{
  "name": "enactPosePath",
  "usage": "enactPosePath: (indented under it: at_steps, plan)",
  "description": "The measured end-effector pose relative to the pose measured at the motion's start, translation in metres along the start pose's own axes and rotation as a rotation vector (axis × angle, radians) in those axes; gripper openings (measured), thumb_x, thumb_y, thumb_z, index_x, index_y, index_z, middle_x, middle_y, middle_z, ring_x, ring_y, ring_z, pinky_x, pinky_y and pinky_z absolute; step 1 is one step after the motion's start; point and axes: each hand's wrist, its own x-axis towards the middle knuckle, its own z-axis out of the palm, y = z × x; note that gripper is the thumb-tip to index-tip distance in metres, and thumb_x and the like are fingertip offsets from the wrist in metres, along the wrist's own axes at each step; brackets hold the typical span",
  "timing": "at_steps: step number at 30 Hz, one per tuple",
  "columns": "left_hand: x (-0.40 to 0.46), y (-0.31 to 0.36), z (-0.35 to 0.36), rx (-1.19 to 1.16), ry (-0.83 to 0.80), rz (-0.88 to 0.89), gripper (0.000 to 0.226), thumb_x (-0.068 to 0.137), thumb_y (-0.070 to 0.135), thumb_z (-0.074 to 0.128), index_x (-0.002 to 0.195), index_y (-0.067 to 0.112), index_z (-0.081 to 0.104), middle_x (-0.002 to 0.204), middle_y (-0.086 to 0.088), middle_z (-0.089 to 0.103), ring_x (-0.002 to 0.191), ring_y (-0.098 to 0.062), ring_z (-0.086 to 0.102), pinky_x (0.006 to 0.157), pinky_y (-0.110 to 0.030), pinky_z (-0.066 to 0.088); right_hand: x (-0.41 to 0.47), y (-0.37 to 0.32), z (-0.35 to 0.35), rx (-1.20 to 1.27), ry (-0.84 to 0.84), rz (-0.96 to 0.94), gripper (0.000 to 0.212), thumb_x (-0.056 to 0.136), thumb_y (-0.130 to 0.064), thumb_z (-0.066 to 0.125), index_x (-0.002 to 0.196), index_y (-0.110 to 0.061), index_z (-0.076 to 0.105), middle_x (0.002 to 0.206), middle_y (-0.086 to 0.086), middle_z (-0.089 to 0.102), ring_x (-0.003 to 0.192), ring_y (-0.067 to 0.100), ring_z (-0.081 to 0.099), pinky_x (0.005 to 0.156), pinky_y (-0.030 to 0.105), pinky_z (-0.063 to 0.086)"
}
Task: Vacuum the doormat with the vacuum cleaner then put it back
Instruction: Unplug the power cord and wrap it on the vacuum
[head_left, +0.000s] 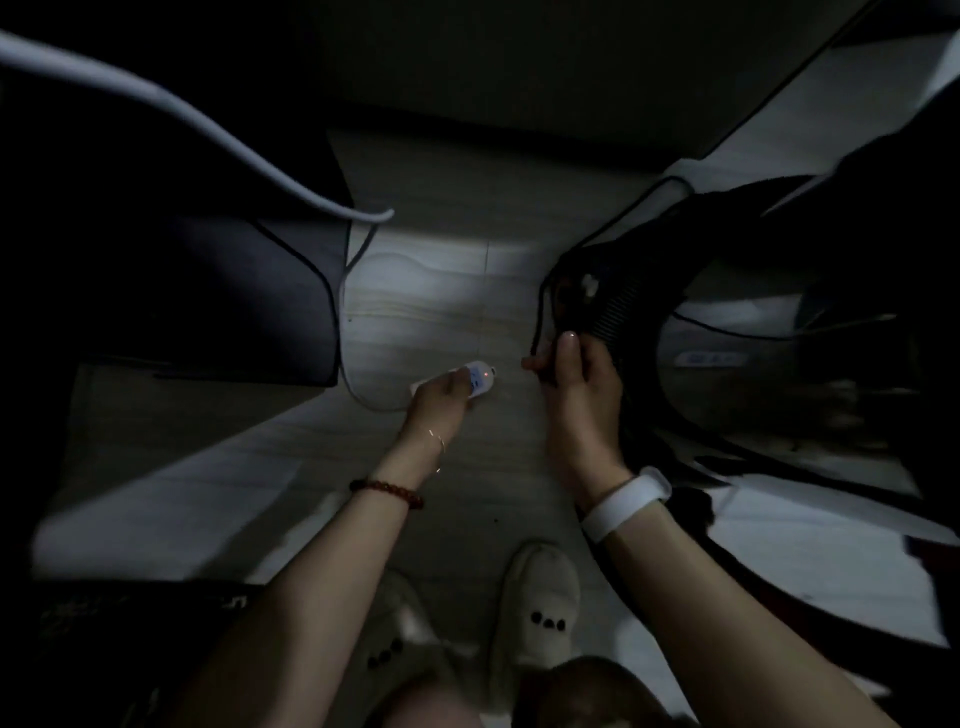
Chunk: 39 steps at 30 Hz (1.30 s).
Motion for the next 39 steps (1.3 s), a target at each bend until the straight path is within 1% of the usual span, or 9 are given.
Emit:
enactPosePath:
  at_steps: [4, 10, 17, 22, 29, 31, 33, 35, 39]
  plan:
    - [-0.055, 0.065, 0.005, -0.603, -0.327, -0.357, 0.040, 0.099, 0.041, 0.029, 0.076, 0.012, 0.044, 0.075, -0.006, 0.059, 0.055, -0.015, 0.063, 0.058, -0.029, 0.050, -0.052, -0.060, -0.027, 0.143, -0.013, 0.072, 0.027, 0.098, -0.015, 0.040, 0.074, -0.011, 0.051, 0.064, 0.004, 0.051, 0.062, 0.010, 0.056, 0.067, 0.022, 0.048]
    - [-0.121, 0.154, 0.011, -0.812, -0.257, -0.379, 0.032, 0.100, 0.015, 0.029, 0.071, 0.011, 0.042, 0.036, 0.003, 0.036, 0.024, -0.004, 0.031, 0.029, -0.014, 0.028, -0.116, -0.148, -0.057, 0.266, -0.037, 0.133, 0.028, 0.098, -0.012, 0.038, 0.079, -0.012, 0.059, 0.073, 0.003, 0.067, 0.076, 0.011, 0.066, 0.072, 0.020, 0.054]
    - [-0.212, 0.258, 0.001, -0.399, -0.172, 0.140, 0.023, 0.100, 0.012, 0.033, 0.093, 0.009, 0.055, 0.061, 0.003, 0.033, 0.028, 0.002, 0.022, 0.029, -0.010, 0.015, -0.148, -0.222, -0.084, 0.348, 0.072, 0.390, 0.026, 0.099, -0.012, 0.037, 0.084, -0.005, 0.058, 0.087, 0.013, 0.065, 0.088, 0.024, 0.063, 0.078, 0.027, 0.052]
    - [-0.268, 0.270, -0.014, -0.152, -0.168, 0.353, 0.030, 0.100, 0.009, 0.036, 0.121, 0.001, 0.054, 0.061, 0.002, 0.034, 0.030, 0.003, 0.025, 0.032, -0.007, 0.019, -0.159, -0.256, -0.104, 0.216, 0.112, 0.553, 0.030, 0.099, -0.012, 0.037, 0.121, 0.003, 0.049, 0.086, 0.011, 0.062, 0.074, 0.020, 0.059, 0.065, 0.023, 0.048]
    - [-0.319, 0.255, -0.031, 0.190, -0.204, 0.605, 0.030, 0.096, 0.002, 0.043, 0.123, -0.002, 0.054, 0.056, 0.004, 0.043, 0.038, 0.003, 0.040, 0.046, -0.003, 0.029, -0.136, -0.327, -0.079, 0.661, -0.112, 0.604, 0.049, 0.102, -0.029, 0.023, 0.140, 0.002, 0.024, 0.142, 0.021, 0.041, 0.130, 0.032, 0.042, 0.101, 0.038, 0.037]
    - [-0.323, 0.253, -0.037, 0.215, -0.201, 0.607, 0.030, 0.095, 0.001, 0.043, 0.123, 0.002, 0.055, 0.057, 0.002, 0.042, 0.040, 0.003, 0.038, 0.046, -0.005, 0.028, -0.118, -0.343, -0.068, 0.780, -0.083, 0.632, 0.045, 0.102, -0.024, 0.024, 0.136, 0.005, 0.026, 0.134, 0.020, 0.048, 0.123, 0.030, 0.049, 0.098, 0.034, 0.041]
    - [-0.323, 0.250, -0.043, 0.204, -0.214, 0.585, 0.029, 0.095, 0.002, 0.044, 0.122, 0.004, 0.055, 0.058, 0.001, 0.042, 0.039, 0.003, 0.037, 0.045, -0.005, 0.028, -0.103, -0.351, -0.058, 0.837, -0.018, 0.700, 0.029, 0.101, -0.016, 0.025, 0.110, 0.005, 0.044, 0.095, 0.012, 0.055, 0.085, 0.020, 0.059, 0.073, 0.024, 0.048]
    - [-0.319, 0.249, -0.045, 0.228, -0.207, 0.570, 0.027, 0.094, 0.004, 0.048, 0.119, 0.004, 0.058, 0.055, 0.005, 0.047, 0.039, 0.004, 0.039, 0.045, -0.005, 0.030, -0.090, -0.350, -0.052, 0.710, -0.001, 0.696, 0.030, 0.099, -0.008, 0.022, 0.078, -0.005, 0.042, 0.068, 0.002, 0.036, 0.053, 0.010, 0.043, 0.046, 0.015, 0.036]
    - [-0.304, 0.256, -0.040, 0.199, -0.162, 0.480, 0.026, 0.090, 0.005, 0.055, 0.116, 0.004, 0.061, 0.056, 0.013, 0.058, 0.044, 0.007, 0.047, 0.053, -0.005, 0.039, -0.065, -0.356, -0.054, 0.445, -0.101, 0.591, 0.029, 0.098, -0.004, 0.022, 0.080, -0.010, 0.043, 0.063, 0.000, 0.030, 0.052, 0.010, 0.031, 0.044, 0.017, 0.030]
